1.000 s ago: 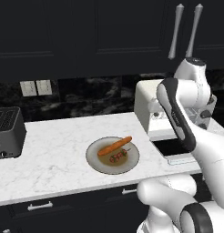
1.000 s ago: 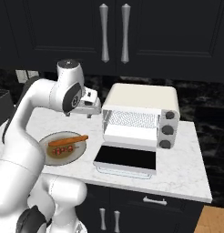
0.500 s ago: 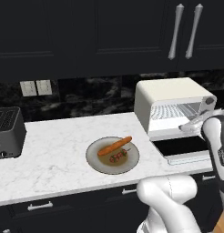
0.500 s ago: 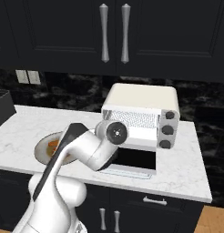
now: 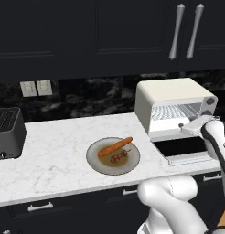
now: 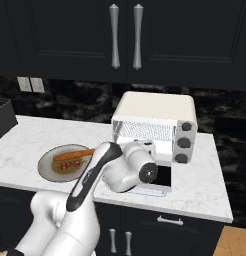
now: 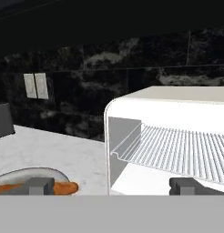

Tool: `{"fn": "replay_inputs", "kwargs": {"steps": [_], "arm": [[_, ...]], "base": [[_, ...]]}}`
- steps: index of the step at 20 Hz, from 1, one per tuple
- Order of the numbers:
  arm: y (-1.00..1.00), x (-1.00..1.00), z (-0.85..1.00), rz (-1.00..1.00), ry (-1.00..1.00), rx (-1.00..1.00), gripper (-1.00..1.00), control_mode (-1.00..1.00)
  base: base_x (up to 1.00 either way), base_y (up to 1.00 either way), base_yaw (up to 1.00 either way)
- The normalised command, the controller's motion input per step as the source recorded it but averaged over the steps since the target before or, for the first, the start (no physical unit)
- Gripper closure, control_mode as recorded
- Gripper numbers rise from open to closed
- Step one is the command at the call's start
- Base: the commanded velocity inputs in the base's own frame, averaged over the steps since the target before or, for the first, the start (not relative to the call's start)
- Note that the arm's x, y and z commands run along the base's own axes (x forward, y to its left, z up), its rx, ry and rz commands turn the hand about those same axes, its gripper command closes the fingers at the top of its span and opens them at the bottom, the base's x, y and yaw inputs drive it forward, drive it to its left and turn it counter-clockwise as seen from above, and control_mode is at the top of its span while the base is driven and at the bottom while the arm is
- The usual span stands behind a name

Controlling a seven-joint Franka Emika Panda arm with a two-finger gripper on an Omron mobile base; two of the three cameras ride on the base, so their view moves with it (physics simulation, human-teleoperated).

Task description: Pick up the kebab skewer and baguette bread, and place them inside the toaster oven. Close the toaster oven door and start by setting the timer.

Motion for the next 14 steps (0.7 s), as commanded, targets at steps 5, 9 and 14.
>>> {"fn": "replay_inputs", "kwargs": {"steps": [5,9,14], "arm": [[-0.16,0.81,0.0,0.0,0.0,0.13,-1.0,-1.0],[-0.22,0.6,-0.1,0.0,0.0,0.09,-1.0,-1.0],[-0.13,0.57,-0.27,0.0,0.0,0.0,-1.0,-1.0]], "base": [[0.0,0.0,0.0],[0.0,0.0,0.0],[0.0,0.0,0.0]]}}
